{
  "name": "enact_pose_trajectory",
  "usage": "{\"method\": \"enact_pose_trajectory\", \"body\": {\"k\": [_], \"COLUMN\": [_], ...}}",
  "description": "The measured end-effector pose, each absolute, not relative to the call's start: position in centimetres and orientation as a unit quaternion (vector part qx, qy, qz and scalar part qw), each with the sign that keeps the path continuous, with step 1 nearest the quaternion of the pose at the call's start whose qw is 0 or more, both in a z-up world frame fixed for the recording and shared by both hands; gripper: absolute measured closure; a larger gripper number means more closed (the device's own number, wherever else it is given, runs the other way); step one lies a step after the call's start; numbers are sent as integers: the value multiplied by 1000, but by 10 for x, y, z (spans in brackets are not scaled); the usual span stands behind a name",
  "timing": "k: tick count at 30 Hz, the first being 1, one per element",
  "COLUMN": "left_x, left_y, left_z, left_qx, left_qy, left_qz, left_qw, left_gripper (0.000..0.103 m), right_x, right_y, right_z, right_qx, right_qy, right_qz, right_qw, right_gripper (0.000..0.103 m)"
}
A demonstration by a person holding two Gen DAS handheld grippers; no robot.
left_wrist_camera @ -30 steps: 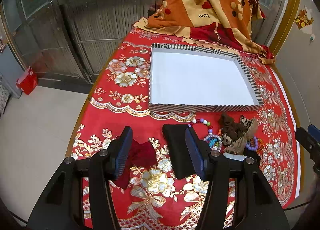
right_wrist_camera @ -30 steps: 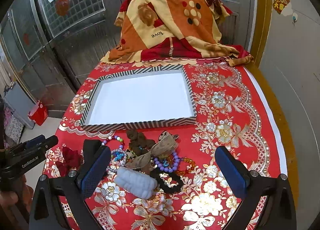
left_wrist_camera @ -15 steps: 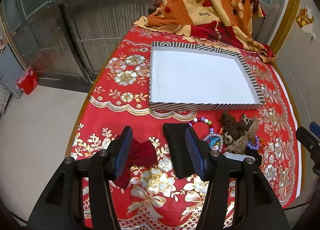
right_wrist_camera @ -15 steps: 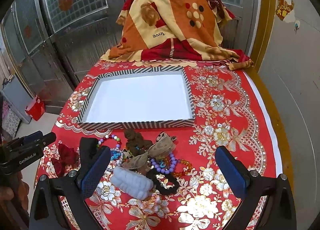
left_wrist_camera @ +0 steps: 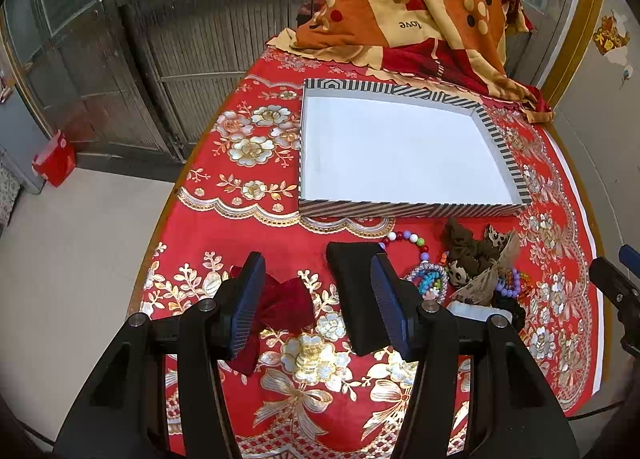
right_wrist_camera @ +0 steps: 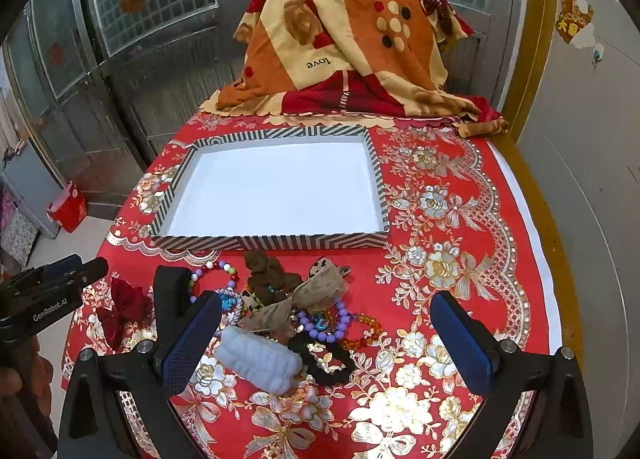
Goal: Organize jewelry
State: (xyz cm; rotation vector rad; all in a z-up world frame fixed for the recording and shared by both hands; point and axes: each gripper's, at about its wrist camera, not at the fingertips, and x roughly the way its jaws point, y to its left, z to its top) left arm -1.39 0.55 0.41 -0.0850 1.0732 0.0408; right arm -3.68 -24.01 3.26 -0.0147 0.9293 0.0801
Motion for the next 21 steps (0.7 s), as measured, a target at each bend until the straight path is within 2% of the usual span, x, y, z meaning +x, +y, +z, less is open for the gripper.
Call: {"method": "enact_pose_trajectory", "body": {"k": [21], "left_x": [-14], "left_y": [9], "left_z": [0], "left_qx": [-47], "left_qy": [500], "left_qz": [16], "left_qw": [865], "left_gripper": [49], "right_x": [-32], "right_y": [-232], "right_z": [31], "right_qx": [-18], "right_qy": [453], "right_qz": [41], "right_qw": [890], "right_gripper": [0]}}
